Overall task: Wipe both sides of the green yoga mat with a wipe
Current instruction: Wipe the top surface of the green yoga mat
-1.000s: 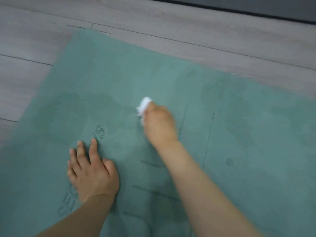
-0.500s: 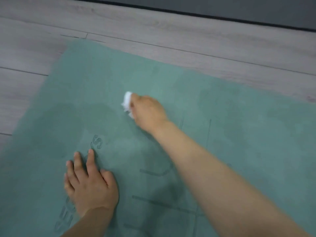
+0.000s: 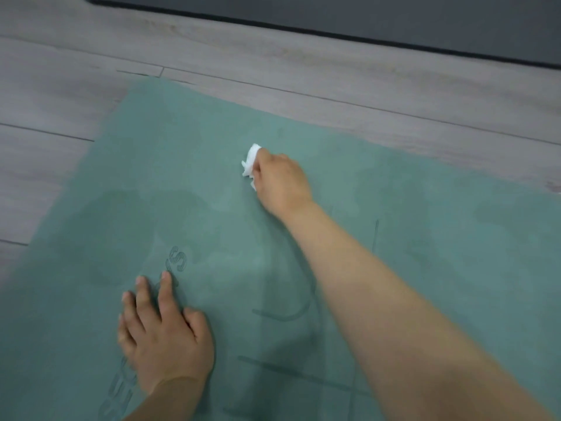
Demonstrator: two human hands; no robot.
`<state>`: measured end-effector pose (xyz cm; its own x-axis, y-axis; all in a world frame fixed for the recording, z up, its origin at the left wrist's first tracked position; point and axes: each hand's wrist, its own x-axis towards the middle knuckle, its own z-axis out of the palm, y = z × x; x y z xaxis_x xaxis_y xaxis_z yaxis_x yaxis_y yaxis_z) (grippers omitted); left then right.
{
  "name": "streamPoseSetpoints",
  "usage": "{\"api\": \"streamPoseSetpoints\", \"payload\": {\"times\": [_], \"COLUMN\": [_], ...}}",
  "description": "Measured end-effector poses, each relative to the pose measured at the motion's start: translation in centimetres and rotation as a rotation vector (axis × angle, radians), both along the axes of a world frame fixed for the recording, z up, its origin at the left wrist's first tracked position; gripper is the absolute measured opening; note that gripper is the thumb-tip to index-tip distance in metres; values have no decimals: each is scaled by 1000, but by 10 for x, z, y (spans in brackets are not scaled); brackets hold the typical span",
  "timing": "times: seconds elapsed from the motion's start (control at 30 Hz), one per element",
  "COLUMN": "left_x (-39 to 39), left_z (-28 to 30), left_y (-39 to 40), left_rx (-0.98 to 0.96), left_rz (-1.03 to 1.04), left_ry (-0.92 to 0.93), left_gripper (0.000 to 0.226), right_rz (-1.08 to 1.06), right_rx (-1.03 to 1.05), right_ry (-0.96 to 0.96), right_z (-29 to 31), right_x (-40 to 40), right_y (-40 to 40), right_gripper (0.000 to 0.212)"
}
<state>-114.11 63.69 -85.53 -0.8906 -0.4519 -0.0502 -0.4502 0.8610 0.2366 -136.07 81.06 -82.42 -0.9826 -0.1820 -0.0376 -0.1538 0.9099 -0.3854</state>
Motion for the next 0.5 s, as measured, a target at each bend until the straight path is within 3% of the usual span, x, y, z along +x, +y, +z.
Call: {"api": "streamPoseSetpoints", "payload": {"times": [0.07,0.2,0.27,0.33,0.5], "left_x": [1,0,-1,-1,-1], "left_z": [0,0,-1,-1,-1], "left_y": [-2,1,0,0,2], "left_rx": [-6,11,14,11,-6], "left_rz": [-5,17,22,18,32], "left_ry": [-4,-7,3,18,33], "left_gripper": [69,71,71,71,71], "right_rz": [-135,-762,-965,-938,-364], "right_rx": [91,145,99,5,-231], "right_ry": [28,50,11,-19,-35], "right_z": [-1,-7,-8,-9,-16], "right_x": [-9,-3,-5,-24,-52], "right_y": [47,183,203,178,43], "right_gripper": [23,27,31,32,13]}}
